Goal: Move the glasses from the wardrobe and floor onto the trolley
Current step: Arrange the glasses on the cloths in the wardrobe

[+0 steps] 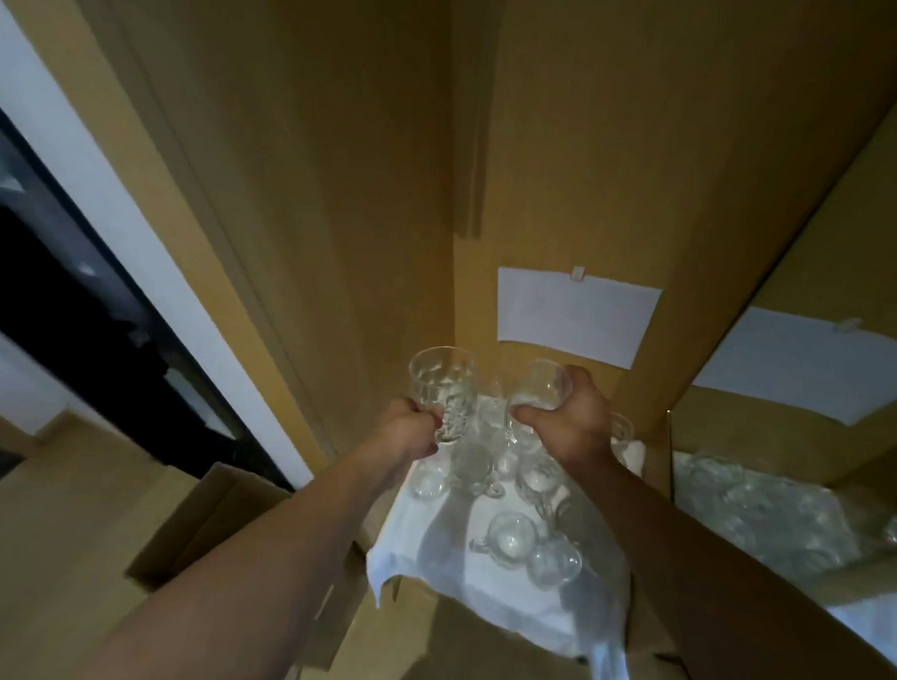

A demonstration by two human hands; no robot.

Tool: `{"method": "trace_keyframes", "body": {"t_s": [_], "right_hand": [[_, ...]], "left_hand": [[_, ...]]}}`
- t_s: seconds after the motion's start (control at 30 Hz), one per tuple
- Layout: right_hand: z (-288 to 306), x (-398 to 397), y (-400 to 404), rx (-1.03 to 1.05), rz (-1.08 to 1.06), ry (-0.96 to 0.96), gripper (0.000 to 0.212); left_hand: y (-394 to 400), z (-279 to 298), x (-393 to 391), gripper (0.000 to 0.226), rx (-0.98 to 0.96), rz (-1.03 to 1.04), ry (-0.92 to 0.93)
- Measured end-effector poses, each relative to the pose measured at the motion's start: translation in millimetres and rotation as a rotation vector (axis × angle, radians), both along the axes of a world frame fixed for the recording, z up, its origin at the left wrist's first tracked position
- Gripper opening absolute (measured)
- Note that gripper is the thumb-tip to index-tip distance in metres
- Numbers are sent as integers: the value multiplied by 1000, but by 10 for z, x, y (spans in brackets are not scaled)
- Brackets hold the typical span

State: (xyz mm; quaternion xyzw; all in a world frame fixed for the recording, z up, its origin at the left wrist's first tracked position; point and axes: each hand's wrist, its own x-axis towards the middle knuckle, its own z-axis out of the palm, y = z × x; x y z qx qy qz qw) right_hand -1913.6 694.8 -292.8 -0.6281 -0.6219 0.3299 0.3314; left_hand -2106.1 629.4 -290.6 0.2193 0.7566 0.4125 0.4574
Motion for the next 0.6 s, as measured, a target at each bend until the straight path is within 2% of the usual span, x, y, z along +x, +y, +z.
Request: {"method": "trace_keyframes", "body": {"t_s": [0.07, 0.17, 0.33, 0.4, 0.6], "right_hand": [[167, -21, 11, 24, -6, 21, 84], [455, -67, -4, 70, -58, 60, 85], [996, -110, -86, 164, -161, 122, 72], [1203, -123, -155, 217, -200, 137, 69], [1672, -73, -567, 392, -367, 230, 61]], "left_hand": [[68, 197, -65, 14, 58, -36, 23], [127, 515, -167, 7, 123, -101, 27], [225, 1027, -284, 11, 244, -203, 33], [267, 1209, -302, 20, 297, -236, 24], [256, 1672, -186, 10, 410, -374, -121]]}}
